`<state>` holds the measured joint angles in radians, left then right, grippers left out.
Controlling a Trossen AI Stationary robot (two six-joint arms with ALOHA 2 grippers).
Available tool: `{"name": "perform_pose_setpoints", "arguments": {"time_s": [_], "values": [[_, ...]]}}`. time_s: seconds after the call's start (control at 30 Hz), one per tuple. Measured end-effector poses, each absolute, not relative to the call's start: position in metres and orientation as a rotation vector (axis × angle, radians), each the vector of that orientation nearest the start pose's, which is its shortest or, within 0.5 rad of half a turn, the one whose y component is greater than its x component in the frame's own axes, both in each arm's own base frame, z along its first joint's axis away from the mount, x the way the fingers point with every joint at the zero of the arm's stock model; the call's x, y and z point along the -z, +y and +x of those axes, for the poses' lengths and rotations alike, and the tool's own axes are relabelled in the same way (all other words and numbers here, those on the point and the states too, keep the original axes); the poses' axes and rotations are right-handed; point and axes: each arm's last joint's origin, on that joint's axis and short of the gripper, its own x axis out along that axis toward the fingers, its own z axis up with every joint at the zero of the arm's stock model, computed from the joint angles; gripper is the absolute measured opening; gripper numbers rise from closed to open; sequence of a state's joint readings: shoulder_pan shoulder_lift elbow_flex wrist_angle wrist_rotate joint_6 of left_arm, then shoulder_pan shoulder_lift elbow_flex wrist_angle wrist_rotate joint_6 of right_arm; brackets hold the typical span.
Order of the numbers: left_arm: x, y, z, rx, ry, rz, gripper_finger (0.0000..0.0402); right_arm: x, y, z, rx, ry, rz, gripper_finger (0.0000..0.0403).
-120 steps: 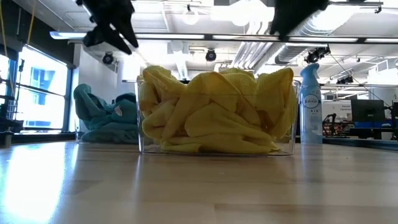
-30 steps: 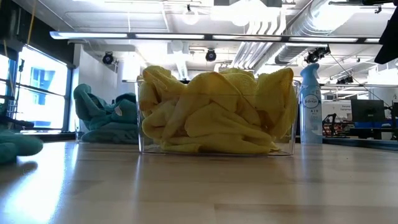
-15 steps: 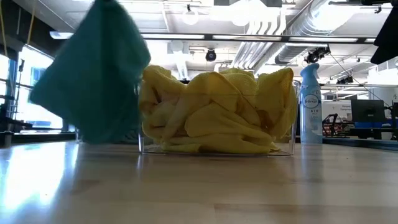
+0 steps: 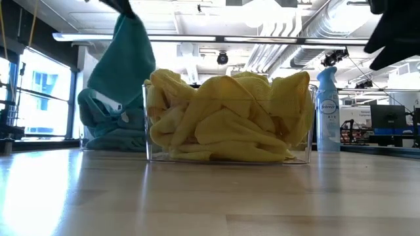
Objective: Sort microfiber towel by color & place in baskets
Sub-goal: Put the blue towel into the top transparent bin
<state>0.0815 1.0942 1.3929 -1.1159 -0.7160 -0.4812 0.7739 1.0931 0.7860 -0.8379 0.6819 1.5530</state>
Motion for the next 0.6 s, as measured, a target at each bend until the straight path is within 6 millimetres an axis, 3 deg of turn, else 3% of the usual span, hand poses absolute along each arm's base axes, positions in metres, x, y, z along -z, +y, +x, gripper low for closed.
{"name": "perform_pose_setpoints", "arguments": {"time_s": [0.13, 0.33, 0.47, 0.6], "values": [[-0.394, 0.056, 0.168, -0.982, 0.715, -0.106, 0.0000, -0.239, 0.112, 0.152, 0.583, 0.646, 0.731, 0.0171], [-0.367, 0.090, 0.171, -1.092, 0.873, -0.001, 0.0000, -0.239, 0.101, 0.159, 0.644, 0.621, 0.758, 0.0171], [-0.360, 0.116, 0.174, -1.169, 0.830, 0.023, 0.0000, -0.239, 0.094, 0.164, 0.686, 0.605, 0.773, 0.0171], [-0.367, 0.138, 0.172, -1.176, 0.748, 0.057, 0.0000, -0.239, 0.089, 0.167, 0.715, 0.592, 0.787, 0.0171]]}}
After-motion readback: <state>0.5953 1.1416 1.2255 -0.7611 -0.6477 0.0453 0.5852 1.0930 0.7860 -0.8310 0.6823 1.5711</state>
